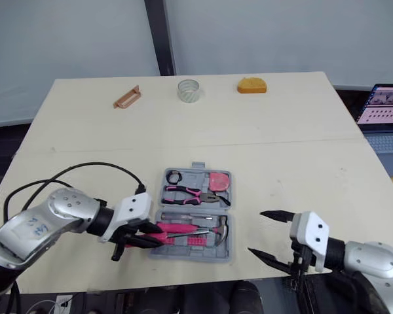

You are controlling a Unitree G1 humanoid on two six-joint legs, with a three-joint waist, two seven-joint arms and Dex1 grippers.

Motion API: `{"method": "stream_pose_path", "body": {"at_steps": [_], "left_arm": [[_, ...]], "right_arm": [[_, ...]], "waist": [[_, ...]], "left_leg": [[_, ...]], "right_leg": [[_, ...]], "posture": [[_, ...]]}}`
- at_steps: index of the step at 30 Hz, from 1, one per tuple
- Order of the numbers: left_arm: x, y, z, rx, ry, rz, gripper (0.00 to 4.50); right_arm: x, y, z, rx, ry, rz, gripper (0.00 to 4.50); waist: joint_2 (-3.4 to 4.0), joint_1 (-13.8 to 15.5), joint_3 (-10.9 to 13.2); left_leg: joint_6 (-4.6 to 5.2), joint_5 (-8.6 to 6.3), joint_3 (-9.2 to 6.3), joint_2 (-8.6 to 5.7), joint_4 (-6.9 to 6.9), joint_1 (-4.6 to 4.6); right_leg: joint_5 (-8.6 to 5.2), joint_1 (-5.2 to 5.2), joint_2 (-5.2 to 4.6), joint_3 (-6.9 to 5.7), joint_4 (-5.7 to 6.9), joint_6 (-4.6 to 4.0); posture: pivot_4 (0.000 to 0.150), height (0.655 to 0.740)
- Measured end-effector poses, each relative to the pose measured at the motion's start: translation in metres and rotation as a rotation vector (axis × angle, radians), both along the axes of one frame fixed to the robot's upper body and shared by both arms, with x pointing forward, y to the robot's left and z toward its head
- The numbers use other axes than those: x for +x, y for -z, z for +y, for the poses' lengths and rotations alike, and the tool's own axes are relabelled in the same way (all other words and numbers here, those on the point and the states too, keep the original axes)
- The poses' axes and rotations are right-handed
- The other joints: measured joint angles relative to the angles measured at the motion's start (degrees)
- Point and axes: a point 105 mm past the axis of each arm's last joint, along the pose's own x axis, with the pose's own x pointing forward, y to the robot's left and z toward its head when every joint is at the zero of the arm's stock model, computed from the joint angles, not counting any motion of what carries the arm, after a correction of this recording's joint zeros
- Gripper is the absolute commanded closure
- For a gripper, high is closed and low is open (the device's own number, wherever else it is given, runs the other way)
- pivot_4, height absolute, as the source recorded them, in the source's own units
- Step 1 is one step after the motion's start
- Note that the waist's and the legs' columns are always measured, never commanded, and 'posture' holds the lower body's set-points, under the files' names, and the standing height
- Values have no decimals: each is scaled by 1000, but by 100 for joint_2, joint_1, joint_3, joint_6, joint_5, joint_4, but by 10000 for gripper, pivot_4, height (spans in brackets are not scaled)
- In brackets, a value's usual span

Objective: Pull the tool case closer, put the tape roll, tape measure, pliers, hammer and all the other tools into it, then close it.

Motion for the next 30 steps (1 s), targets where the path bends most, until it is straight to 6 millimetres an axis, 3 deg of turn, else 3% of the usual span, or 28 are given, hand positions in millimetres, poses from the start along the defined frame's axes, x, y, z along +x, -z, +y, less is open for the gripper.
{"method": "stream_pose_path", "body": {"at_steps": [10,20,30], "left_arm": [[-1,16,-12,88,59,-41,39075],[9,17,-24,153,80,-60,39075],[9,10,-54,156,135,-67,39075]], "right_arm": [[-7,1,-2,-21,-56,26,0],[-10,3,-2,-27,-74,41,0],[-10,3,0,-26,-86,31,0]], "waist": [[-1,35,0],[-1,125,1],[-3,139,1]], "left_leg": [[1,0,0,-1,4,-1],[1,0,0,-1,10,-3],[1,0,-1,-1,14,-4]], "right_leg": [[0,1,0,0,1,0],[0,1,0,0,3,0],[0,2,0,-1,6,0]], "posture": [[1500,7400],[1500,7400],[1500,7400]]}}
